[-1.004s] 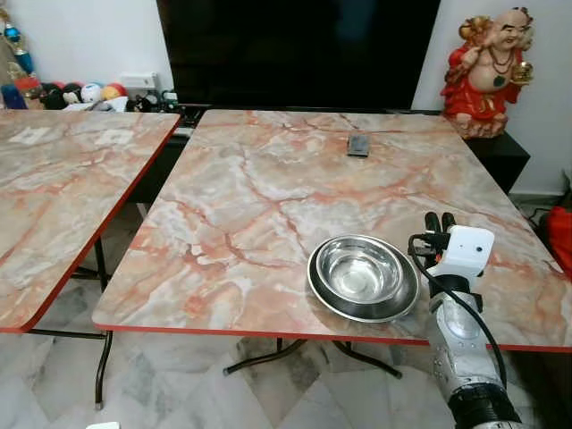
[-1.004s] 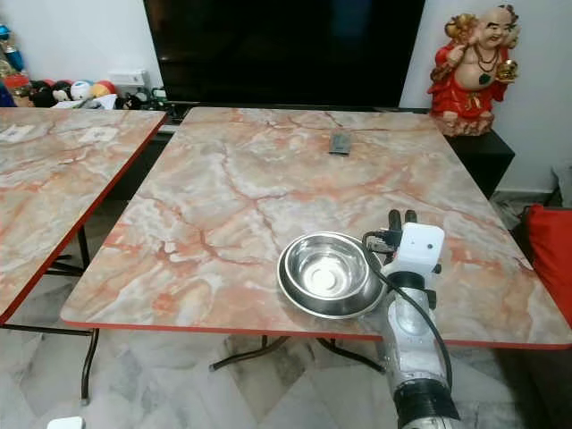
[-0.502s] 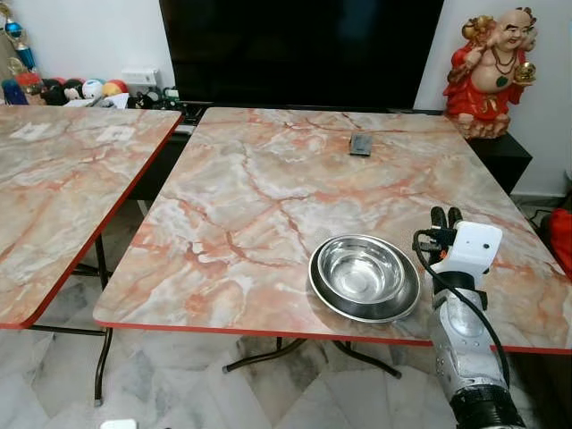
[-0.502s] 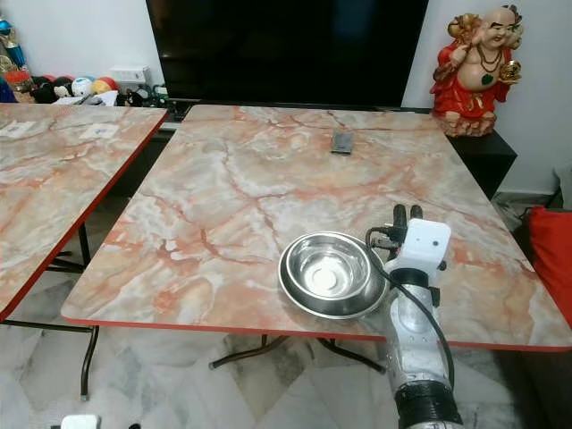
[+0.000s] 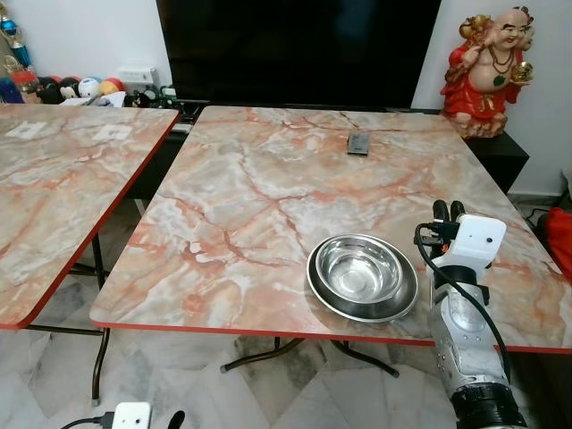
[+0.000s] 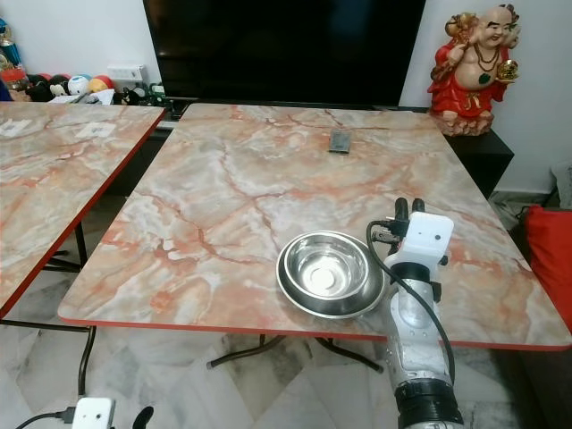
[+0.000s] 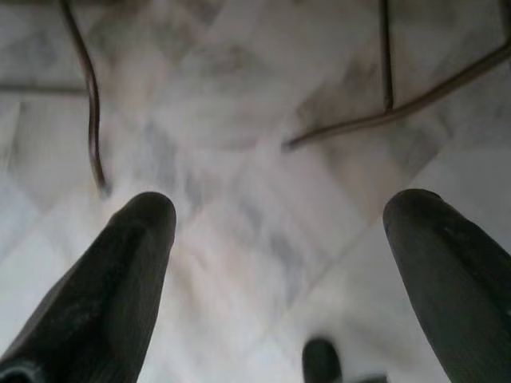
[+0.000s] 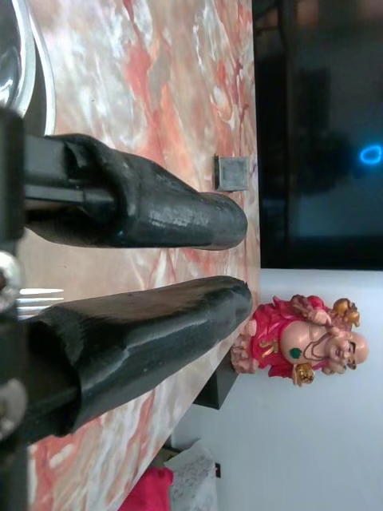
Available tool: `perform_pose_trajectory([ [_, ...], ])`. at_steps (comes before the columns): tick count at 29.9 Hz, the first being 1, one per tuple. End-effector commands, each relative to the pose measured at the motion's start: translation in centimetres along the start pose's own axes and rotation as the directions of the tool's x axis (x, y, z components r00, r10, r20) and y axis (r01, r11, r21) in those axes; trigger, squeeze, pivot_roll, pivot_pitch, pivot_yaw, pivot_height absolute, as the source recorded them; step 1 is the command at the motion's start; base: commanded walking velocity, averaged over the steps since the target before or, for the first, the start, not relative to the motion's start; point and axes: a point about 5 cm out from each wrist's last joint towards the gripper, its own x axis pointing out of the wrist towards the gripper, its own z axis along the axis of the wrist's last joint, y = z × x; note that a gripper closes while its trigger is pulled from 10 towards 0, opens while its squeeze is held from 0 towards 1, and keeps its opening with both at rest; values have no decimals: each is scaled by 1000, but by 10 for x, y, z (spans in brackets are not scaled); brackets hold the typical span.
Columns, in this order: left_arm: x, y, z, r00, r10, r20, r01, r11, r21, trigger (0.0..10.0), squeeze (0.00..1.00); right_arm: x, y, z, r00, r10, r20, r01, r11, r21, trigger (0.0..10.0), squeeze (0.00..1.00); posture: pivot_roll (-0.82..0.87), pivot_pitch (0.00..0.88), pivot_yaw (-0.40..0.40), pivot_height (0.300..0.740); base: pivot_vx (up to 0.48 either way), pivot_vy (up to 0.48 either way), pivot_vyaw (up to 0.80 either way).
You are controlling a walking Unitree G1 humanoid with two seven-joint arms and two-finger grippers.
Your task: Setting the table
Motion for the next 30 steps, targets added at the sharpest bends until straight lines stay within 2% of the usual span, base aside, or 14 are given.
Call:
perform_pose_trajectory([
  [1,-5,0,-22,987,38,-154,-40,999,-12,10000,0,2,4,5,1000,0,13,0,1000,8,10000,0,50,0,-29,740,0,0,0],
  [4,-6,-3,-27,979,25,-202,-24,1000,4,10000,0,2,6,7,1000,-1,20,0,1000,15,10000,0,36,0,-23,740,0,0,0],
  [10,-4,-9,-24,982,-5,-191,9,1000,17,10000,0,2,5,8,1000,-3,23,3,1000,13,10000,0,41,0,-20,740,0,0,0],
  [14,-5,-10,-27,976,-4,-217,8,1000,18,10000,0,2,4,7,1000,-4,19,4,1000,11,10000,0,43,0,-21,740,0,0,0],
  [18,-9,-9,-36,962,-18,-274,22,1000,14,10000,0,3,6,8,1000,0,21,0,1000,14,10000,0,44,0,-21,740,0,0,0],
  [23,-20,-2,-54,937,2,-350,3,1000,13,10000,0,4,10,8,1000,20,15,-20,1000,18,10000,0,50,0,-26,740,0,0,0],
  [30,-30,7,-66,915,24,-402,-23,1000,8,10000,0,3,14,7,999,44,4,-44,999,17,10000,0,49,0,-26,740,0,0,0],
])
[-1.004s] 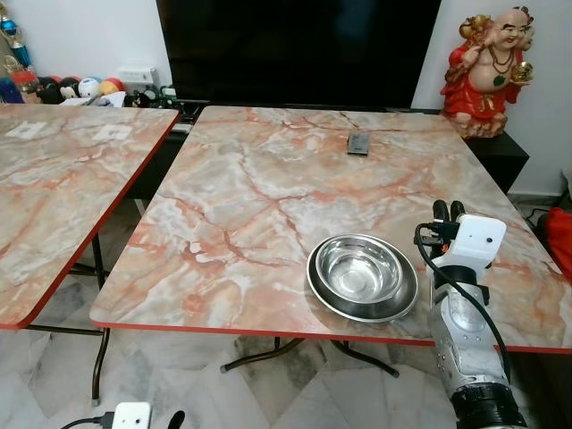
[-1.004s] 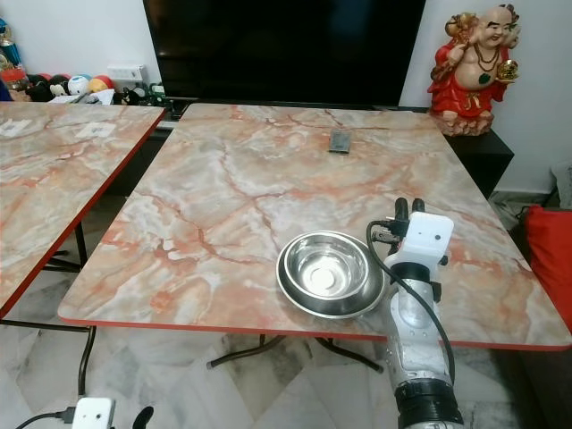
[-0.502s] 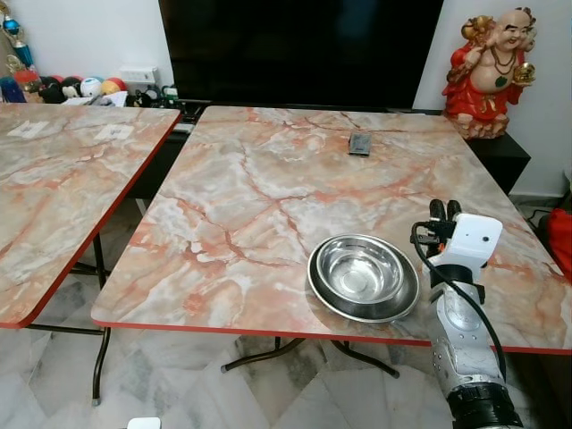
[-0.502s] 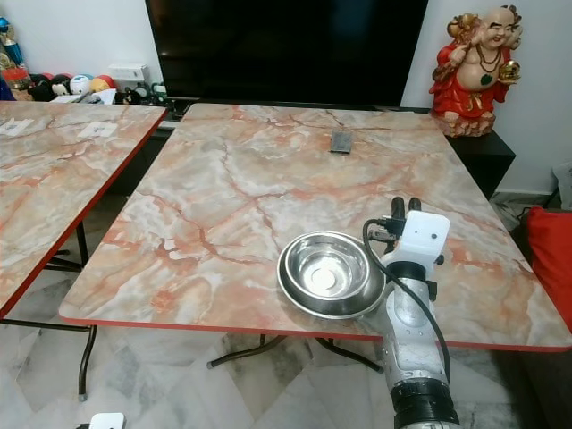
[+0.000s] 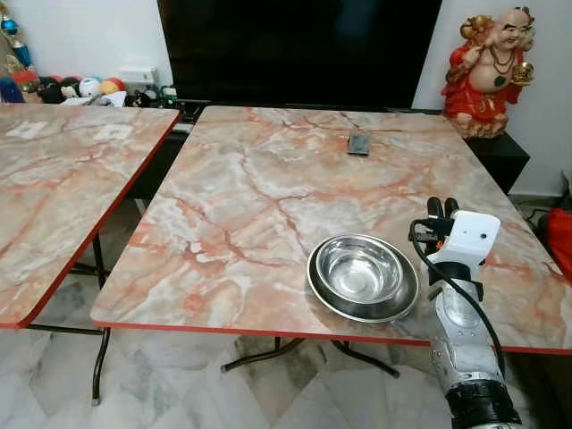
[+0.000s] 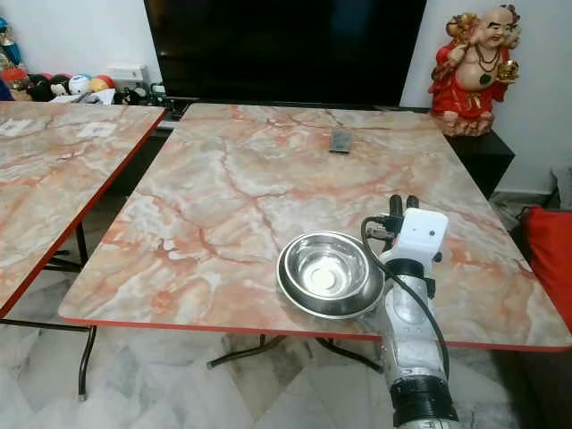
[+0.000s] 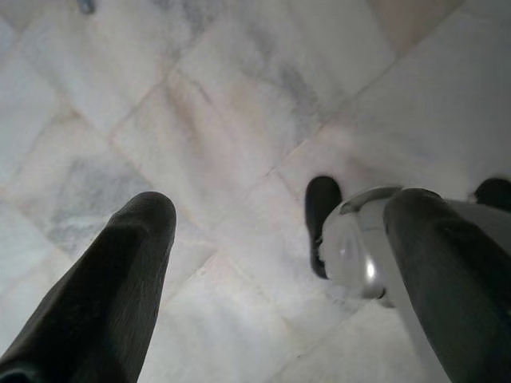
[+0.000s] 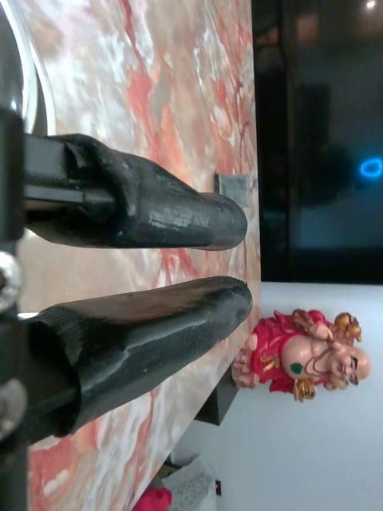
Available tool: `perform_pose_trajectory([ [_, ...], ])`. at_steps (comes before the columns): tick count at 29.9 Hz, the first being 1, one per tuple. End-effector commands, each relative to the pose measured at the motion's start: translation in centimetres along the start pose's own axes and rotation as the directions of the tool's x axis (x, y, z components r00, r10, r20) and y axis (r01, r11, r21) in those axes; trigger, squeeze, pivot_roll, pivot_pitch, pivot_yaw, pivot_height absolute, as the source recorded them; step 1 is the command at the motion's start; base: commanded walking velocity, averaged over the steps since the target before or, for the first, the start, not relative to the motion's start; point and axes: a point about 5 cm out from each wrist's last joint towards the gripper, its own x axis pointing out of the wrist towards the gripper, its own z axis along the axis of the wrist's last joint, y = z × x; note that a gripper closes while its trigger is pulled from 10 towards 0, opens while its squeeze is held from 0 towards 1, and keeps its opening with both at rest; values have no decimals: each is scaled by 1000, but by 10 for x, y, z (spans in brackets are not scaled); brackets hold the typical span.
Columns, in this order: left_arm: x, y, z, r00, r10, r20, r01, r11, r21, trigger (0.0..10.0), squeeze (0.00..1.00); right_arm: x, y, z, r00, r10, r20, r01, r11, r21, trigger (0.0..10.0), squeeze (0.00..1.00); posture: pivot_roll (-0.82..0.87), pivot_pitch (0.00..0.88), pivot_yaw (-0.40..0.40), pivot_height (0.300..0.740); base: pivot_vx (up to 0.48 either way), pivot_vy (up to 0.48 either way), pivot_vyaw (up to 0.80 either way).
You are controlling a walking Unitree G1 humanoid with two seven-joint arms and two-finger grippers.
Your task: Setting the table
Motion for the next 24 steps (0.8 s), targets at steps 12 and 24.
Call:
perform_pose_trajectory([
  [12,-3,5,-13,998,6,-55,-6,1000,2,10000,0,1,3,5,1000,13,10,-13,1000,3,10000,0,49,0,-26,740,0,0,0],
  [24,-3,5,-13,998,6,-55,-6,1000,2,10000,0,1,3,5,1000,13,10,-13,1000,3,10000,0,49,0,-26,740,0,0,0],
])
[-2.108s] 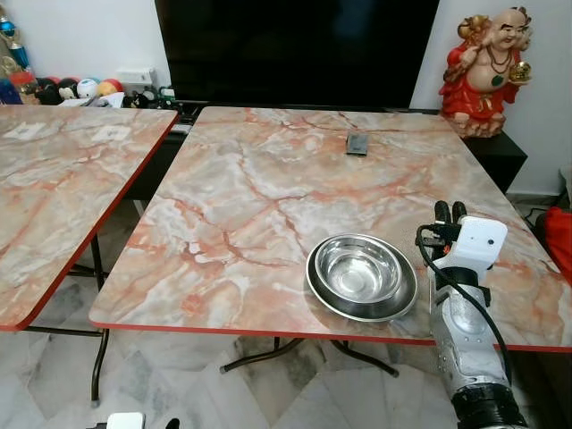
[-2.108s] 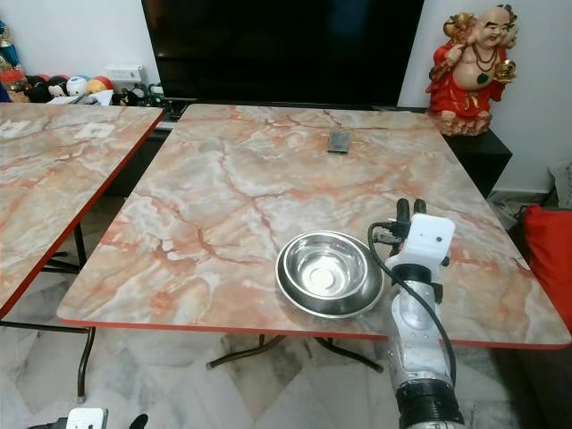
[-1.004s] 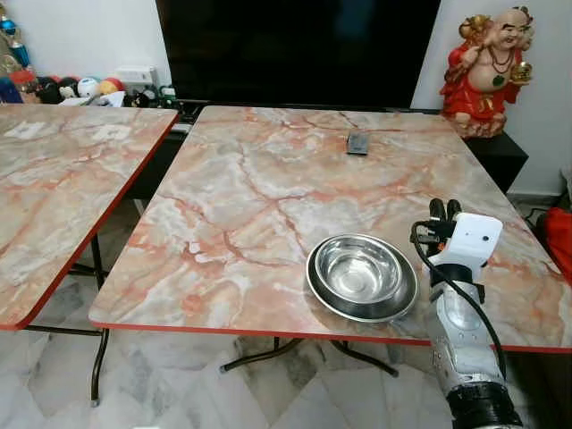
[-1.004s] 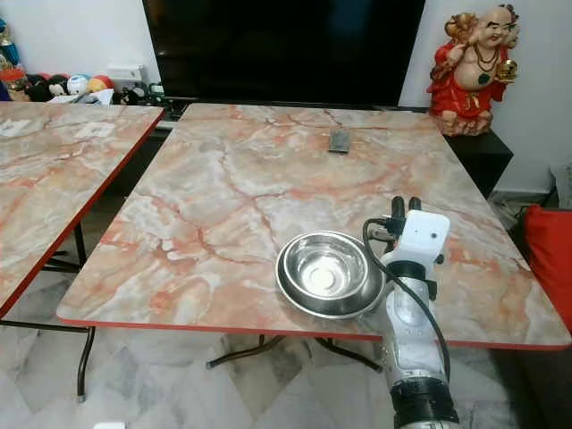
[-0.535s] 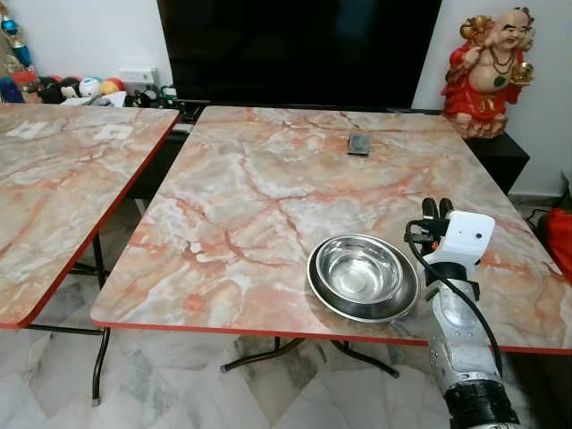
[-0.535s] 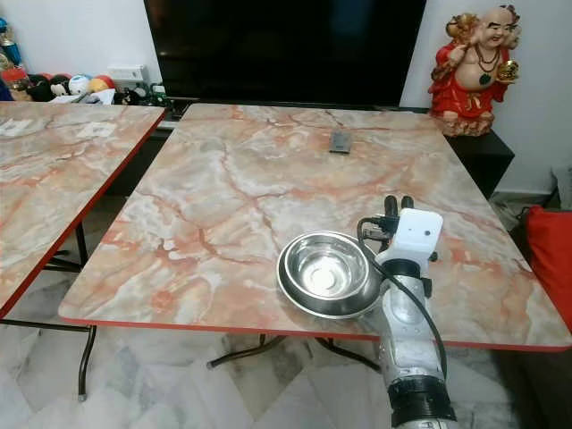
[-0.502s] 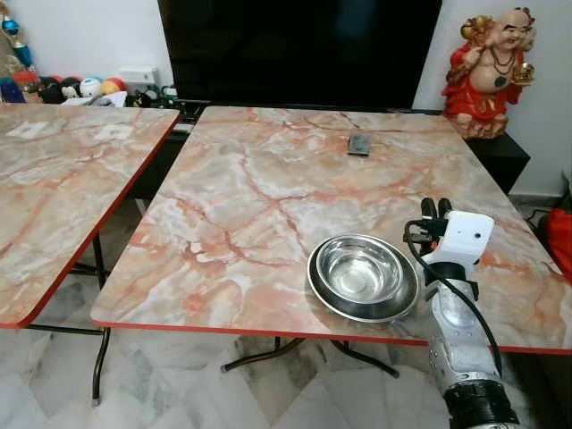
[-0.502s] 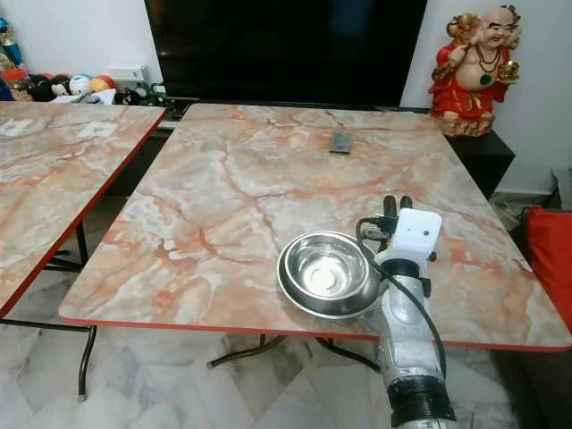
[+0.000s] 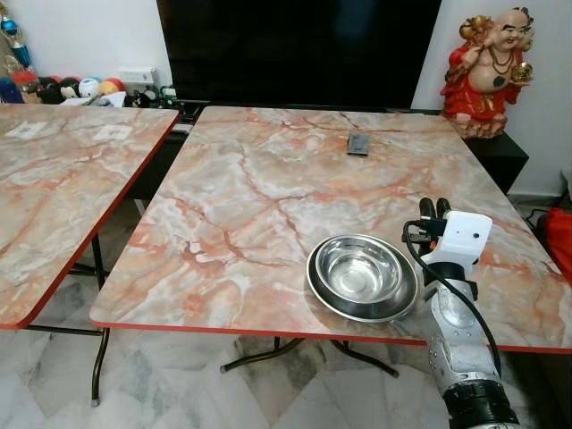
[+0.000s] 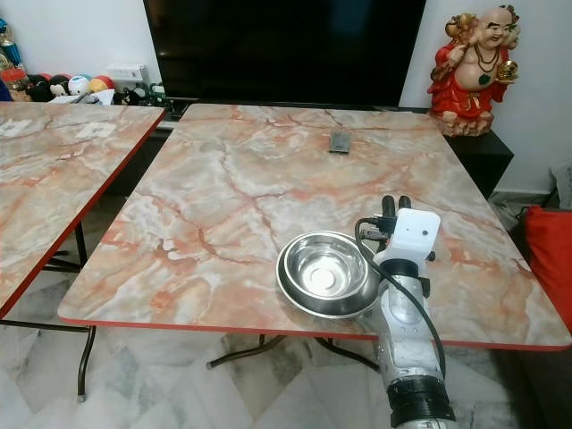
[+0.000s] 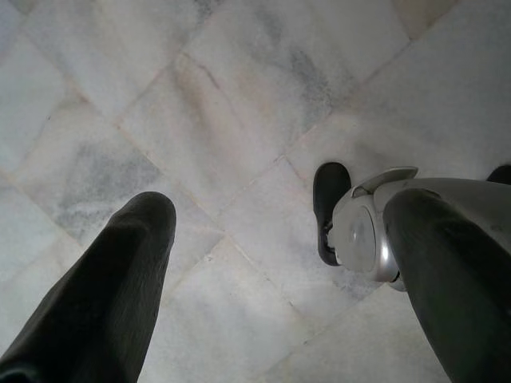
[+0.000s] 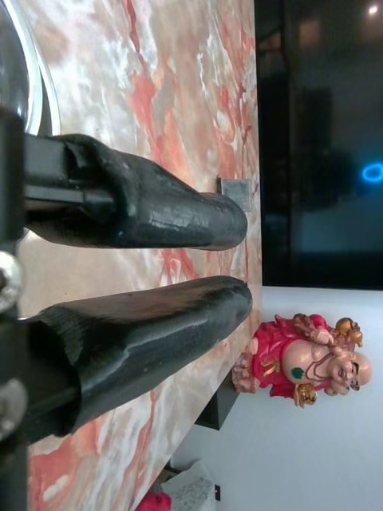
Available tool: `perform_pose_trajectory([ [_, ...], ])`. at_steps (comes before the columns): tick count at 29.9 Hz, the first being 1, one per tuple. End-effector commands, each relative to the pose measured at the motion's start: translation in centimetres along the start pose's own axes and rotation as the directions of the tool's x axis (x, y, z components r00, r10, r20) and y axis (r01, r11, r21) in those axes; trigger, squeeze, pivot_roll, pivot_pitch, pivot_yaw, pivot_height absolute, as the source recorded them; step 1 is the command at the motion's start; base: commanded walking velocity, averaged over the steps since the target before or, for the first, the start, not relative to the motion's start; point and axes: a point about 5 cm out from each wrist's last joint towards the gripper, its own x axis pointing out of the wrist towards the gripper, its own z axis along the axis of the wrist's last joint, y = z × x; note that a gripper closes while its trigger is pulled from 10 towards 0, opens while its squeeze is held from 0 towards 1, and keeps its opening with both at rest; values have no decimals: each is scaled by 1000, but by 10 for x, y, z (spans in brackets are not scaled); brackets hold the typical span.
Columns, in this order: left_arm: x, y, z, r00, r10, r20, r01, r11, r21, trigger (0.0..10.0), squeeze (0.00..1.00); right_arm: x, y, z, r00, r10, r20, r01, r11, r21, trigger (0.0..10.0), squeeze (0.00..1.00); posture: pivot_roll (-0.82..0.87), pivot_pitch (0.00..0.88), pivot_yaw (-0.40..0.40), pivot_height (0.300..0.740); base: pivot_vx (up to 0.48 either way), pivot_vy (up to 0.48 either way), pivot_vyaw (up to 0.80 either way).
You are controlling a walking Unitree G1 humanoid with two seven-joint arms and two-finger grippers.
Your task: Setting the table
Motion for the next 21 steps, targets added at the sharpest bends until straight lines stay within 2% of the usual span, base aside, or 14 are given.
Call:
perform_pose_trajectory([
  [1,-1,0,-6,1000,-6,-28,6,1000,1,10000,0,2,1,5,1000,0,12,0,1000,4,10000,0,49,0,-26,740,0,0,0],
  [7,-2,3,-9,999,-2,-38,2,1000,-5,10000,0,2,2,5,1000,7,10,-7,1000,-1,10000,0,53,0,-26,740,0,0,0],
  [11,-3,-6,-16,997,-5,-72,4,1000,-21,10000,0,1,11,2,998,61,1,-61,998,-1,10000,0,59,0,-21,740,0,0,0],
  [15,-3,-4,-16,997,-4,-75,3,1000,-17,10000,0,0,11,1,998,60,0,-60,998,0,10000,0,57,0,-19,740,0,480,0],
  [21,-4,5,-18,998,4,-69,-4,1000,-5,10000,0,1,7,2,1000,28,4,-28,1000,-2,10000,0,59,0,-20,740,0,0,0],
])
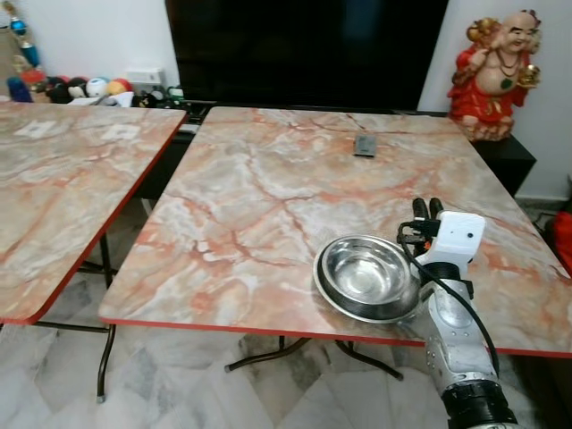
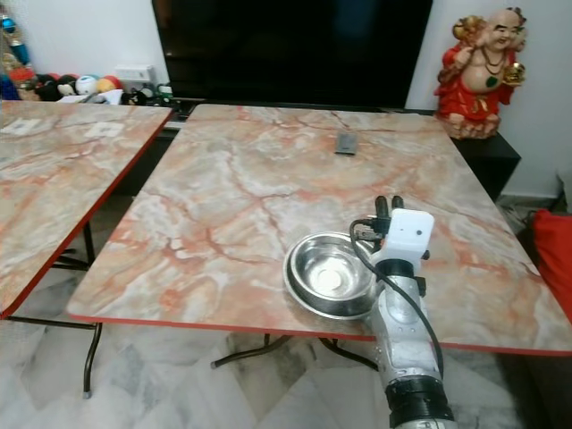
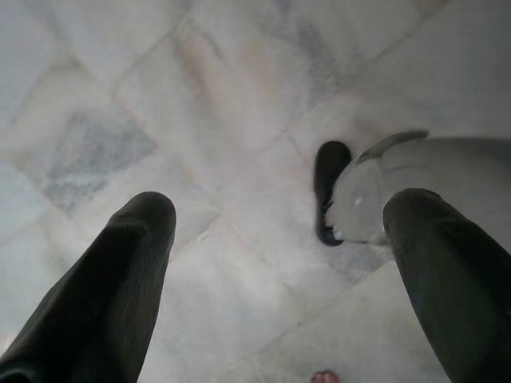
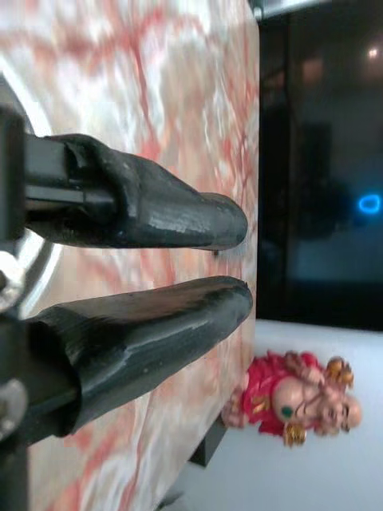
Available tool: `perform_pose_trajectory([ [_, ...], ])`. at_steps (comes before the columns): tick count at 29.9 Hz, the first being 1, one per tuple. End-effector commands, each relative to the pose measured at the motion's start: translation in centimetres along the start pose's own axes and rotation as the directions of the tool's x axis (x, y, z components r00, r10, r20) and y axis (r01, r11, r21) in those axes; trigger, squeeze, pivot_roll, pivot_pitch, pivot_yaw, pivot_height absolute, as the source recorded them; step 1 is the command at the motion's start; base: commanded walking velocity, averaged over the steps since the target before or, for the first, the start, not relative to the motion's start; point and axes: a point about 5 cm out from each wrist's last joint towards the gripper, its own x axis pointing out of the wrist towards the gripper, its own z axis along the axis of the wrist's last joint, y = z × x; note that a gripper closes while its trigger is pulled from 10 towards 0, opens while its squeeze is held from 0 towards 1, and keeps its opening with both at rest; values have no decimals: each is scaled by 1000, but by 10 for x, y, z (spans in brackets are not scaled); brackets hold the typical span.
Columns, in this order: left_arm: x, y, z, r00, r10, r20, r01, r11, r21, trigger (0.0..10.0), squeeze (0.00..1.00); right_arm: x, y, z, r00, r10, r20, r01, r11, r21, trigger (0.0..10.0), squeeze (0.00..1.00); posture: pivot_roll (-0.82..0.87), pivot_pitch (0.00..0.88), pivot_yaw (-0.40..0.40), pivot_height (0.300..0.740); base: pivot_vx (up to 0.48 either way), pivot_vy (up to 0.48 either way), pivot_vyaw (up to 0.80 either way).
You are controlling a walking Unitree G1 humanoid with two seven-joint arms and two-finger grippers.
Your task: Setting the table
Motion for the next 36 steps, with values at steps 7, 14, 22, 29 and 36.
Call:
perform_pose_trajectory([
  [7,-6,21,-14,999,22,-32,-21,1000,4,10000,0,2,-48,11,957,-283,61,286,958,-36,10000,0,55,0,-15,740,0,0,0],
  [14,-5,10,-14,999,8,-31,-8,1000,10,10000,0,2,-42,7,967,-252,31,252,968,-7,10000,0,56,0,-16,740,0,0,0],
  [22,-1,-5,-9,999,-6,-32,5,1000,-10,10000,0,3,-11,5,997,-69,22,70,997,-19,10000,0,57,0,-16,740,0,101,0],
  [29,-1,0,-8,999,-2,-32,2,1000,-9,10000,0,1,-3,4,999,-23,23,24,999,-30,10000,0,60,0,-17,740,0,480,571],
  [36,-2,4,-8,1000,0,-29,0,1000,-8,10000,0,1,-3,2,1000,-15,12,15,1000,-9,10000,0,59,0,-15,740,0,480,114],
])
